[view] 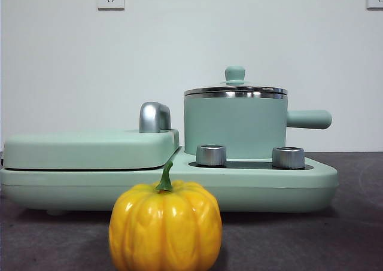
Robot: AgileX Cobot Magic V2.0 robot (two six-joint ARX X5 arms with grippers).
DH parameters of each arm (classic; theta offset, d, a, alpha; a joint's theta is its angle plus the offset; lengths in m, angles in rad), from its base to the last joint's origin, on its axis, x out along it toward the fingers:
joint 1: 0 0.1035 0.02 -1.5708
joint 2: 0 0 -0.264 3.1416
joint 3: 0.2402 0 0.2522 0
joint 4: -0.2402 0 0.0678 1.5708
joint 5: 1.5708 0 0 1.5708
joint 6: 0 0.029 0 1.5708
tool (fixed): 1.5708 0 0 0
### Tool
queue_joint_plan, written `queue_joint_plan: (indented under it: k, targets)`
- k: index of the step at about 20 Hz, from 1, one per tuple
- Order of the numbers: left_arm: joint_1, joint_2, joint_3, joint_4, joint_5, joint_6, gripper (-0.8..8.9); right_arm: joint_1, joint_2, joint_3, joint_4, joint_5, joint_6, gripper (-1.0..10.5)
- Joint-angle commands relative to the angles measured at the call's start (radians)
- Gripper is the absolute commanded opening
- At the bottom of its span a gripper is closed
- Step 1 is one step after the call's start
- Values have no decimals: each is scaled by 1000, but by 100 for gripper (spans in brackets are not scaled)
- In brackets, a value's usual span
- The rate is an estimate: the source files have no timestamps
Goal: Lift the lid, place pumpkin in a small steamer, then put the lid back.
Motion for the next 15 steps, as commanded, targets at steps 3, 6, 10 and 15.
queue_joint_plan:
  k: [3,6,10,15]
  targets:
    - [-2,-2,-20,85,-4,-235,7,0,-3,-4,61,-12,89,14]
    - [-2,-2,-20,103,-4,-423,6,0,-3,-4,85,-28,216,14]
    - [-2,-2,-19,106,-4,-634,7,0,-3,-3,177,-31,488,14]
    - [-2,-2,0,109,-4,-813,8,0,-3,24,242,-80,649,14]
